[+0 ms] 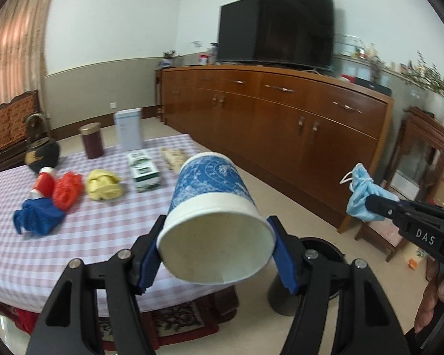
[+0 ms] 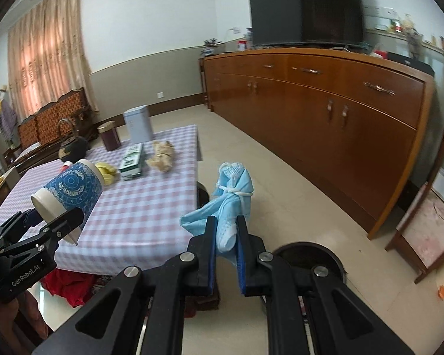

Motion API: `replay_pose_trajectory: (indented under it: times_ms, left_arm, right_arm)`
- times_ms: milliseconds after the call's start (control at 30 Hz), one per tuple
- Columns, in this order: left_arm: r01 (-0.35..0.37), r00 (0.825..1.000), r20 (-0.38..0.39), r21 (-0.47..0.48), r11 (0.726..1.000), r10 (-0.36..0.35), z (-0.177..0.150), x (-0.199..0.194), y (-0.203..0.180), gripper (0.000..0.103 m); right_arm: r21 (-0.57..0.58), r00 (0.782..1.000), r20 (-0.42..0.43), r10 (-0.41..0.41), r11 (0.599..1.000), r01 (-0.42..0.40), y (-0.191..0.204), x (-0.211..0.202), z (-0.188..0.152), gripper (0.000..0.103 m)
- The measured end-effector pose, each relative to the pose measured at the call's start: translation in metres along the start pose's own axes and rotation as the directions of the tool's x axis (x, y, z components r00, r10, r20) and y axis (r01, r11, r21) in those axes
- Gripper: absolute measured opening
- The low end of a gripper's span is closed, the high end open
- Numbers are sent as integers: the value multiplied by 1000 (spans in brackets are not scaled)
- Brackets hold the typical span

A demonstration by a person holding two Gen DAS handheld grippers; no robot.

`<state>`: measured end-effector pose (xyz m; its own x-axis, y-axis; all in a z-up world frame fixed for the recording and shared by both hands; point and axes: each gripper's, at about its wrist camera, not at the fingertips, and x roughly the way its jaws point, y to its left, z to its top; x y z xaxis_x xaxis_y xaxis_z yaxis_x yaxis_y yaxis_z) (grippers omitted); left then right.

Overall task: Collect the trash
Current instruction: 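Carry the paper cup and light blue cloth in both tools over the black bin, then open both tools to drop the cup and cloth into the bin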

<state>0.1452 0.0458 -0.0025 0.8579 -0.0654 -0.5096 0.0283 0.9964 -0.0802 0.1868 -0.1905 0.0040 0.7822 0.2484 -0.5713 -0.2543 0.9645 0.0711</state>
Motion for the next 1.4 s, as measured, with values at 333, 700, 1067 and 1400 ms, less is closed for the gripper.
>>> replay_pose_trajectory:
  times_ms: [333,700,1067,1400]
  left_arm:
    - [124,991,-50,75,989,-120,-10,22,-60,67]
    - [247,963,-143,120,961,-230,-28,64,-117,67]
    - [364,904,-293,143,920,-312,-61,130,-162,67]
    - [451,822,-424,79,889,-380,-87,192,-184,78]
  right_arm:
    - [65,997,-27,-75,995,77,-61,-9,-24,12]
    - [119,986,-115,-119,984,133,-130,12,-66,12]
    - [114,967,-237,-90,986,120,-176,78,-106,12]
    - [37,927,-374,-22,999,38,-197,165,-137,12]
